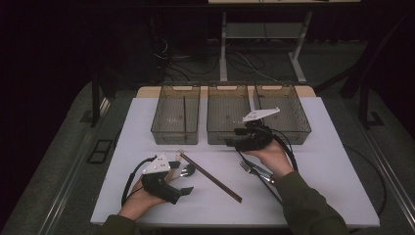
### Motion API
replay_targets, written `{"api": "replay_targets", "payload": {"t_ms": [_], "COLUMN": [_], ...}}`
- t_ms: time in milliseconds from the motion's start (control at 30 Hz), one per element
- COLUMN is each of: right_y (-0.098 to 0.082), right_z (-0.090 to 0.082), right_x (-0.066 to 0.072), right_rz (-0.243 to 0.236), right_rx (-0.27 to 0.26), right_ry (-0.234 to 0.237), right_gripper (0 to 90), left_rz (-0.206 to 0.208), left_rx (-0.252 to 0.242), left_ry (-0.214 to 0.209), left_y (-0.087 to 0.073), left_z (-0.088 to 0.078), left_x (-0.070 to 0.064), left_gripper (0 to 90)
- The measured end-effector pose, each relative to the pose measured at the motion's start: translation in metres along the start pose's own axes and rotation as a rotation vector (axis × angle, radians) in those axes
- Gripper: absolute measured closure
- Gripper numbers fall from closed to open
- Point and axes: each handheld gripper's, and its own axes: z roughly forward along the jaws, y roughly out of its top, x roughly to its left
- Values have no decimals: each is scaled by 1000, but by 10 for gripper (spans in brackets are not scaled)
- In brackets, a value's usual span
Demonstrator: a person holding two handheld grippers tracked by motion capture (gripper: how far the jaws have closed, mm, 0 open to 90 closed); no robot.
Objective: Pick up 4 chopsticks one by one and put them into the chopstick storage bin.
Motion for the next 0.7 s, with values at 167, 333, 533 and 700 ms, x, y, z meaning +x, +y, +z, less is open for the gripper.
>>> {"api": "replay_targets", "payload": {"t_ms": [167, 333, 533, 700], "right_y": [-17, -33, -57, -73], "right_z": [-12, -21, -36, -50], "right_x": [-1, -2, -4, -2], "right_rz": [-3, -1, 15, 16], "right_rx": [12, 36, 45, 53], "right_ry": [-8, -14, -22, -34], "right_gripper": [461, 499, 556, 598], "left_rz": [-1, -8, -7, -4], "left_rx": [1, -7, -5, -10], "left_ry": [1, -1, -1, -5], "left_y": [0, 0, 0, 0], "left_z": [0, -1, -1, -2], "left_x": [0, 0, 0, -1], "left_gripper": [5, 5, 5, 5]}}
